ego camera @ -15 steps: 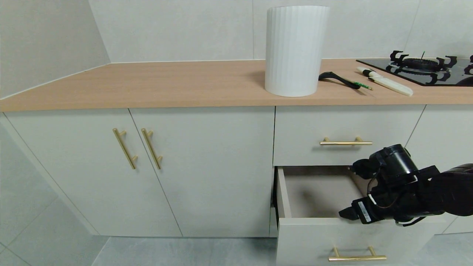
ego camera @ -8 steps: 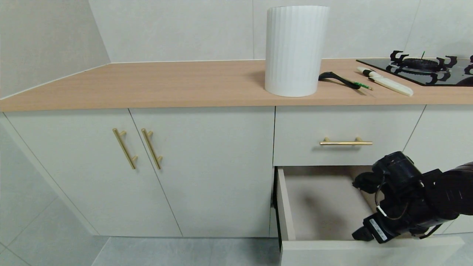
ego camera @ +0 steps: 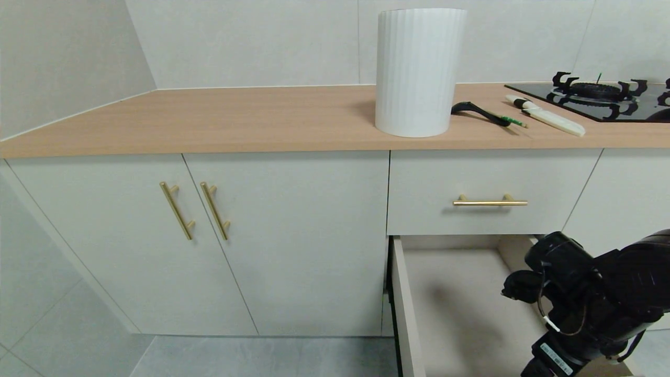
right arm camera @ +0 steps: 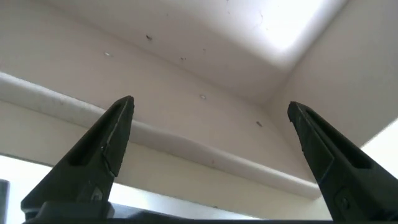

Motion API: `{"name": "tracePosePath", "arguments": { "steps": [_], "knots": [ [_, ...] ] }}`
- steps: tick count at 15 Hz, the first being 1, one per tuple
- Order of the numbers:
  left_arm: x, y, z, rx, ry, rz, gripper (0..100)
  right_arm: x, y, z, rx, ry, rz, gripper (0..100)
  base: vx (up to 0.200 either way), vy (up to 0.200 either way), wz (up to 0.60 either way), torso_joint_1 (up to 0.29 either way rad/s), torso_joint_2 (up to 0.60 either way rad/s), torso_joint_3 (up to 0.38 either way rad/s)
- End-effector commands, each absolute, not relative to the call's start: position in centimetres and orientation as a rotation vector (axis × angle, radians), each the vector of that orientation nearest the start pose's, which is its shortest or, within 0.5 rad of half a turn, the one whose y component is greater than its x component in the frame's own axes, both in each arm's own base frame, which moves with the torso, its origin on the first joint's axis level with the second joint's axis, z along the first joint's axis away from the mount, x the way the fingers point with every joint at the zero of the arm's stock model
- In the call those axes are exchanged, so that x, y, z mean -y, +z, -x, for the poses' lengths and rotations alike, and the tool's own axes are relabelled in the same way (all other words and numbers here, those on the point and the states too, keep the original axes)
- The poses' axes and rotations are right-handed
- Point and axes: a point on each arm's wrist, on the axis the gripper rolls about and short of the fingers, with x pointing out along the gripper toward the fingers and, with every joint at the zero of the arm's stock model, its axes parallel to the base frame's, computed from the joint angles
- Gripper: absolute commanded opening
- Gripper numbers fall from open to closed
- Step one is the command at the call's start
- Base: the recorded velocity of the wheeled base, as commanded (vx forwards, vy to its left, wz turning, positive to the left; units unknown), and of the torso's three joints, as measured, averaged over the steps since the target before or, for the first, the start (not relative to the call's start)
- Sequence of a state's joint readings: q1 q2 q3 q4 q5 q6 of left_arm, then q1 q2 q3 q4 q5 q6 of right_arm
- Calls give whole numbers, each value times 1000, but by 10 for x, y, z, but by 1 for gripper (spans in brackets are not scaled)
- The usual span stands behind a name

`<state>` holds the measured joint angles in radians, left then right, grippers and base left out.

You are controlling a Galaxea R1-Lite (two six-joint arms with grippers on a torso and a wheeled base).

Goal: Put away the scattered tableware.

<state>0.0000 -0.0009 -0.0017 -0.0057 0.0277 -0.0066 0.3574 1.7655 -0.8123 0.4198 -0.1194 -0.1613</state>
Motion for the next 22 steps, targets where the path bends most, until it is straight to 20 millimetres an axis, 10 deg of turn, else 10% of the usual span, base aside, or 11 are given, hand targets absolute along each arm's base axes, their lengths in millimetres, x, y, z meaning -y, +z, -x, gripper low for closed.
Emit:
{"name": "tracePosePath", "arguments": {
  "steps": [1,7,17,22],
  "knots": [
    [-1,77,23,8,28,8,100,-83,95,-224,-1345,320,477,100,0,0,0,0,0,0],
    [-1,77,23,8,29,8,100,-85,103,-230,-1316,300,472,100,0,0,0,0,0,0],
    [-1,77,23,8,28,8,100,-72,194,-236,-726,147,108,100,0,0,0,0,0,0],
    [-1,77,23,8,29,6,100,-72,192,-236,-631,147,100,100,0,0,0,3,-18,-4]
  ]
}}
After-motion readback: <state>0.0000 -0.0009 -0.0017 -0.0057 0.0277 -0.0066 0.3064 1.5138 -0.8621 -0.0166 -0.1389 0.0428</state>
